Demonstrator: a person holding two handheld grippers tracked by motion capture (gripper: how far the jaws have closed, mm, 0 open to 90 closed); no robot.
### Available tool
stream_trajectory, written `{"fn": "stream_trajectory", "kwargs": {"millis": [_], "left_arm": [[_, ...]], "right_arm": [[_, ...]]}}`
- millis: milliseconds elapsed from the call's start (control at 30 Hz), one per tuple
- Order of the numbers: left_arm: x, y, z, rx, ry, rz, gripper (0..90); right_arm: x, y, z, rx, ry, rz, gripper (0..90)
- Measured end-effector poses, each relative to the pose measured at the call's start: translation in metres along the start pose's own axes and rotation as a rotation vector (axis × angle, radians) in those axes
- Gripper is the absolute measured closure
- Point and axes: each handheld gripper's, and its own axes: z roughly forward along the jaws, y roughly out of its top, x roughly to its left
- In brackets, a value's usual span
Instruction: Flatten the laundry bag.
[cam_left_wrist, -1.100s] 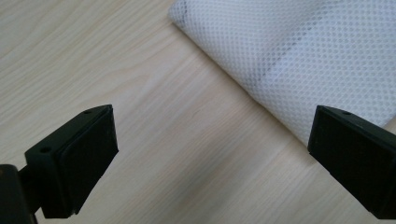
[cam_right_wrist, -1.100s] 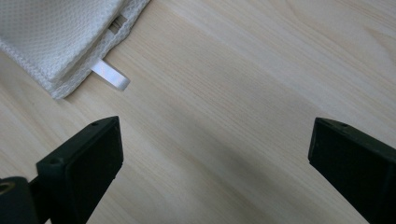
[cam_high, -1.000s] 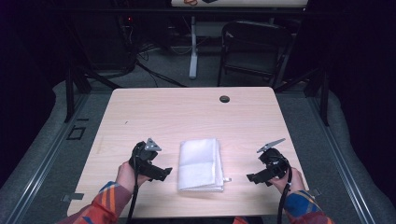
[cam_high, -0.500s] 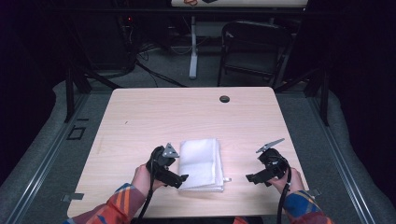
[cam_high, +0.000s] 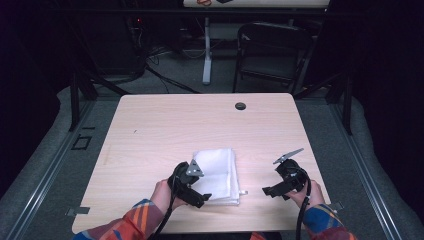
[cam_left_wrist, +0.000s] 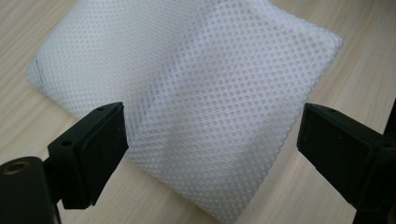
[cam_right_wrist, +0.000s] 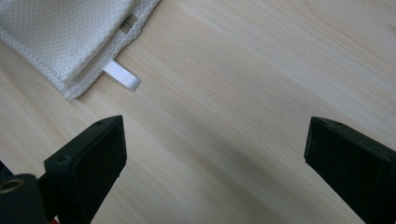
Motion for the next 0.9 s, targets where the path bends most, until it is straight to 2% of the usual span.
{"fn": "stream_trajectory", "kwargs": {"millis": [67, 100, 167, 300, 333, 467, 500, 533, 567, 600, 733, 767, 800, 900], "left_arm": [[-0.005, 0.002, 0.005, 0.008, -0.003, 0.021, 10.8], [-0.005, 0.002, 0.005, 0.008, -0.003, 0.021, 12.2], [-0.010, 0.006, 0.015, 0.023, -0.011, 0.045, 14.6], [-0.016, 0.009, 0.028, 0.061, -0.005, 0.075, 15.6], [-0.017, 0.010, 0.030, 0.075, -0.003, 0.091, 15.9], [-0.019, 0.011, 0.044, 0.112, 0.013, 0.096, 19.4], [-0.020, 0.011, 0.045, 0.121, 0.018, 0.105, 20.1], [-0.020, 0.011, 0.045, 0.121, 0.018, 0.105, 20.4], [-0.020, 0.011, 0.046, 0.125, 0.014, 0.114, 20.4], [-0.019, 0.010, 0.047, 0.134, 0.010, 0.122, 25.6], [-0.018, 0.009, 0.048, 0.127, 0.009, 0.122, 33.8], [-0.015, 0.008, 0.047, 0.126, -0.017, 0.122, 42.2], [-0.015, 0.007, 0.048, 0.124, -0.019, 0.123, 43.4], [-0.012, 0.007, 0.047, 0.125, -0.021, 0.124, 49.3]], "right_arm": [[0.001, 0.000, 0.000, -0.008, 0.010, 0.007, 5.7], [0.002, 0.000, 0.001, -0.029, 0.018, 0.020, 6.1], [0.002, 0.001, 0.001, -0.003, 0.019, 0.007, 6.3], [0.004, 0.000, 0.004, -0.015, 0.030, 0.011, 6.4], [0.004, 0.001, 0.002, -0.003, 0.027, -0.010, 6.6], [0.003, 0.001, 0.002, 0.022, 0.015, -0.013, 7.1], [0.005, 0.000, 0.005, -0.020, 0.030, 0.012, 7.2], [0.004, 0.001, 0.003, 0.007, 0.028, -0.010, 7.2], [0.004, 0.001, 0.003, 0.007, 0.028, -0.010, 7.2], [0.005, 0.001, 0.002, 0.012, 0.025, -0.021, 7.7], [0.006, 0.001, 0.003, 0.013, 0.034, -0.016, 8.6], [0.006, 0.001, 0.004, 0.026, 0.028, -0.022, 8.7], [0.008, 0.001, 0.006, 0.016, 0.034, -0.013, 8.9], [0.008, 0.002, 0.005, 0.029, 0.033, -0.027, 9.7]]}}
